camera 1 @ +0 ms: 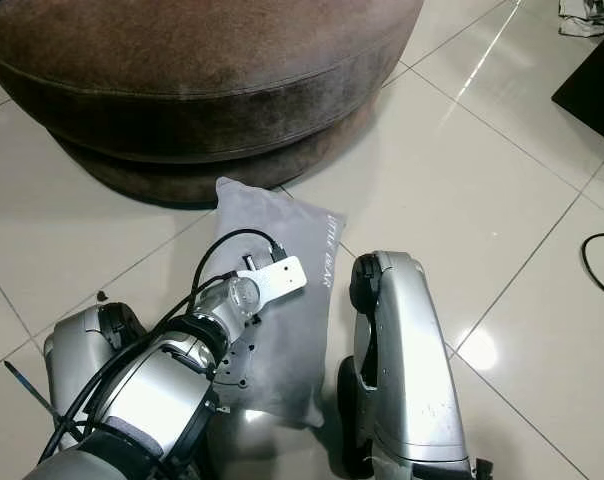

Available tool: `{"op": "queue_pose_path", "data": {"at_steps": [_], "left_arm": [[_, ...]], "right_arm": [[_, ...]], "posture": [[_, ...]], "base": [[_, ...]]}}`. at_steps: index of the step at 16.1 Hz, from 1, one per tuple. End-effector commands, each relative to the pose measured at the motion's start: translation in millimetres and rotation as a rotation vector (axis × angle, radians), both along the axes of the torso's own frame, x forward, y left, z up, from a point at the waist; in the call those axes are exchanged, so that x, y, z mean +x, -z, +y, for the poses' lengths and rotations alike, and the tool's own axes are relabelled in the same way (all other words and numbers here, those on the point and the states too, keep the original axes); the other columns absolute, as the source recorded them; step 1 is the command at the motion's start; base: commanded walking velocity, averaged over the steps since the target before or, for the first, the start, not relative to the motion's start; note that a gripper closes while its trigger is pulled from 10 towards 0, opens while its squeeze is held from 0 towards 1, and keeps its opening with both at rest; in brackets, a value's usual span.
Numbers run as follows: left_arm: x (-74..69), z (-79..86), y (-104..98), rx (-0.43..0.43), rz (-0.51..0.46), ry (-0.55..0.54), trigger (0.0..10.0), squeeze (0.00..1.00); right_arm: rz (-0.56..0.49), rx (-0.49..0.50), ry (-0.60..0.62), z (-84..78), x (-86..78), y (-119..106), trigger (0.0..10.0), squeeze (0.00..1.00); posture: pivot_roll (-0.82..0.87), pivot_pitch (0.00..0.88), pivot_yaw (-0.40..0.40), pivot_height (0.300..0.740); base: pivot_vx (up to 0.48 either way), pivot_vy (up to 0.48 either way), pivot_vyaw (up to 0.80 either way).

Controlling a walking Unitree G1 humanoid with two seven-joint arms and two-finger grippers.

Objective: Move the pillow to the sofa from floor

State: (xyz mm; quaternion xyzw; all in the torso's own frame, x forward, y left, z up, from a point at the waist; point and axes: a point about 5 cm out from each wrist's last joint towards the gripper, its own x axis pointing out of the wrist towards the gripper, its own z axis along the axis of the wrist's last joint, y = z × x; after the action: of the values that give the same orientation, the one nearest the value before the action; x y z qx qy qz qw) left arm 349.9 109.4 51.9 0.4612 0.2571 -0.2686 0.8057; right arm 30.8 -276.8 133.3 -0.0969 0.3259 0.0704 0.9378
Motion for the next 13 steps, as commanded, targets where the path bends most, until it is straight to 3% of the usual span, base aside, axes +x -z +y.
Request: {"op": "queue_pose_path", "data": {"at_steps": [1,3,4,5,6,7,9,10,11,12,13], "left_arm": [[-9.0,-4.6,11.6,-0.041,0.052,-0.022,0.0,0.00],[-9.2,-4.8,11.7,-0.071,0.057,-0.040,0.0,0.00],[-10.2,-7.2,12.6,-0.169,0.073,-0.100,0.0,0.00],[-11.2,-7.6,13.8,-0.190,0.079,-0.113,0.0,0.00],[-12.5,-8.2,15.5,-0.303,0.090,-0.205,0.0,0.00],[-15.3,-9.2,18.8,-0.338,0.106,-0.220,0.0,0.00],[-25.7,-9.0,30.8,-0.477,0.142,-0.308,0.0,0.00],[-28.0,-8.2,33.3,-0.503,0.147,-0.322,0.0,0.00],[-29.0,-7.6,34.4,-0.506,0.150,-0.322,0.0,0.00],[-24.7,-7.9,28.6,-0.587,0.129,-0.344,0.0,0.00],[-21.7,-7.0,25.0,-0.615,0.111,-0.354,0.0,0.00]], "right_arm": [[0.029,-0.004,0.014,-3.0,-2.8,5.1,10.0,0.00],[0.026,-0.002,0.011,-1.6,0.5,7.3,10.0,0.00],[0.013,0.005,0.007,0.3,6.9,12.4,10.0,0.00],[0.006,0.007,0.006,1.1,11.1,16.4,10.0,0.00],[-0.013,0.014,0.004,3.0,18.6,22.3,10.0,0.00],[-0.033,0.020,0.000,5.0,24.6,24.7,10.0,0.00],[-0.119,0.060,-0.014,17.5,57.0,39.1,10.0,0.00],[-0.140,0.074,-0.019,22.2,68.9,45.4,10.0,0.00],[-0.147,0.079,-0.020,24.6,75.9,49.9,10.0,0.00],[-0.192,0.105,-0.040,34.2,96.9,56.4,10.0,0.00],[-0.206,0.113,-0.047,38.0,105.0,59.3,10.0,0.00]], "posture": [[-0.63,0.351,-0.093,0.306],[-0.62,0.343,-0.092,0.306],[-0.61,0.324,-0.081,0.306],[-0.60,0.306,-0.068,0.306],[-0.59,0.281,-0.057,0.306],[-0.58,0.266,-0.048,0.306],[-0.52,0.180,0.006,0.306],[-0.52,0.167,0.010,0.306],[-0.49,0.134,0.026,0.306],[-0.46,0.091,0.046,0.306],[-0.45,0.076,0.052,0.306]], "base": [[0.000,0.000,0.00],[0.000,0.000,0.00],[0.000,0.000,0.00],[0.000,0.000,0.00],[0.000,0.000,0.00],[0.000,0.000,0.00],[0.000,0.000,0.00],[0.000,0.000,0.00],[0.000,0.000,0.00],[0.000,0.000,0.00],[0.000,0.000,0.00]]}}
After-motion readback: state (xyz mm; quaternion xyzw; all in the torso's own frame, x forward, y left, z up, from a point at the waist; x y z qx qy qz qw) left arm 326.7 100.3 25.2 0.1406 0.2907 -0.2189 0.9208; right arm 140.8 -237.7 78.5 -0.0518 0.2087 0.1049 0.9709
